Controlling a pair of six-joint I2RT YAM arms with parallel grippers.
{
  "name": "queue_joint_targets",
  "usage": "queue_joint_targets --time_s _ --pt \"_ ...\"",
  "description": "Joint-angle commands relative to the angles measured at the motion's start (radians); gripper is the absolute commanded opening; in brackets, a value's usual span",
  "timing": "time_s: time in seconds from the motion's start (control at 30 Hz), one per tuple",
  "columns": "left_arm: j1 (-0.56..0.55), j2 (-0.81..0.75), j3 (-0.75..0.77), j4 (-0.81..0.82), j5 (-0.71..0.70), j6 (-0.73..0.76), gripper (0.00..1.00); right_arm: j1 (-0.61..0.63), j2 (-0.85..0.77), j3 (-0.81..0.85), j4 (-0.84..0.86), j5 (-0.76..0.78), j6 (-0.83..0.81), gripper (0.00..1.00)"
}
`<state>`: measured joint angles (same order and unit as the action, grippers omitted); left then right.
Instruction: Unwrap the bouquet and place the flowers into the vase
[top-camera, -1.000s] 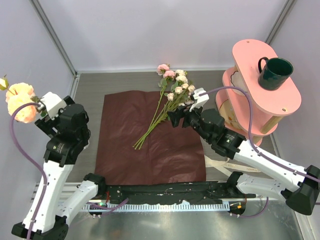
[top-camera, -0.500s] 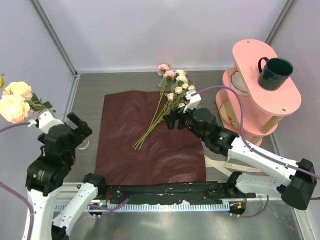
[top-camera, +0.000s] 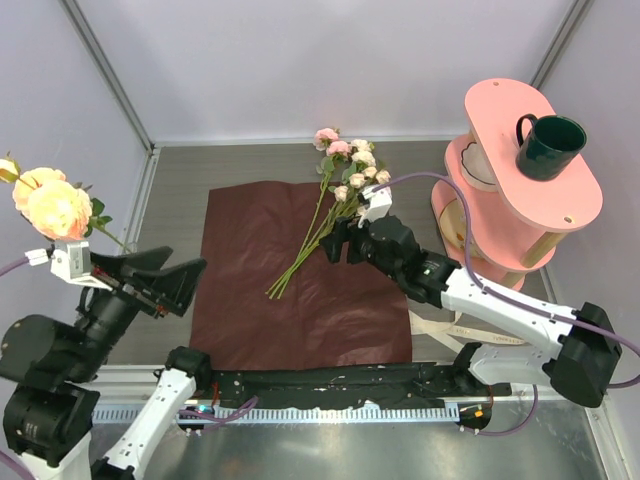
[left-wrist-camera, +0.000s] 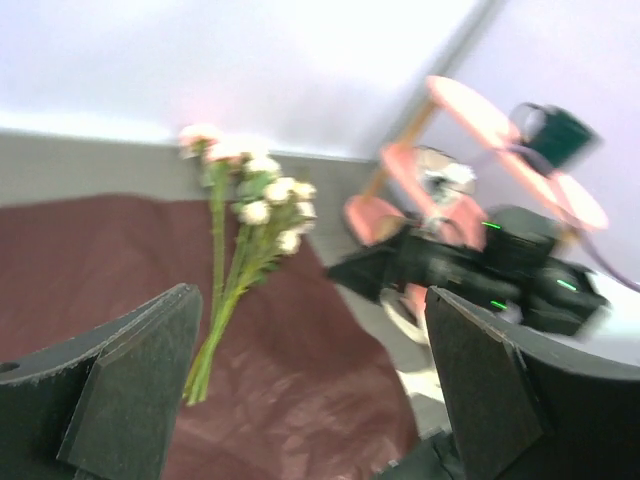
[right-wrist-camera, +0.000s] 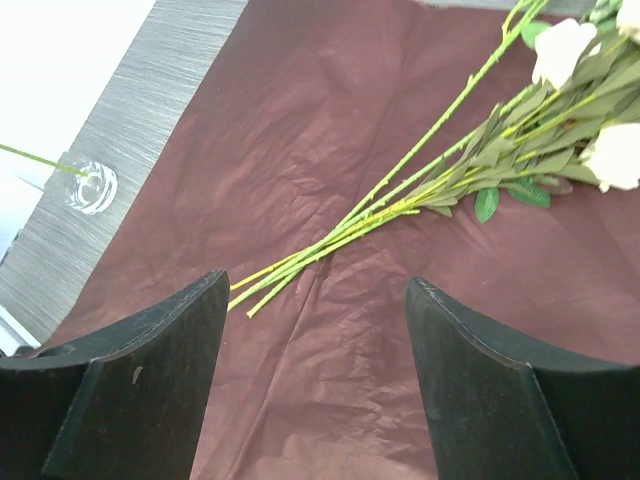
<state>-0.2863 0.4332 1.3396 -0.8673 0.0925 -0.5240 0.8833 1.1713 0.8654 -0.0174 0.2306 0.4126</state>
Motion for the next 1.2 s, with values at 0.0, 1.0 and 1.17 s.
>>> queue_joint_targets --time_s 0.0,1.0,1.17 --pt "0.004 0.087 0.114 0.217 0.441 0.044 0.97 -0.015 0.050 0.037 -0.001 0.053 0.182 0.76" --pt "-0.277 0.739 0.347 0.174 0.284 0.016 0.72 -0.230 0.628 0.380 0.107 -0.001 0.459 0.52" --pt "-0.289 0.625 0.230 0.203 0.300 0.025 0.80 -0.230 0.891 0.782 -0.260 0.157 0.379 0.52"
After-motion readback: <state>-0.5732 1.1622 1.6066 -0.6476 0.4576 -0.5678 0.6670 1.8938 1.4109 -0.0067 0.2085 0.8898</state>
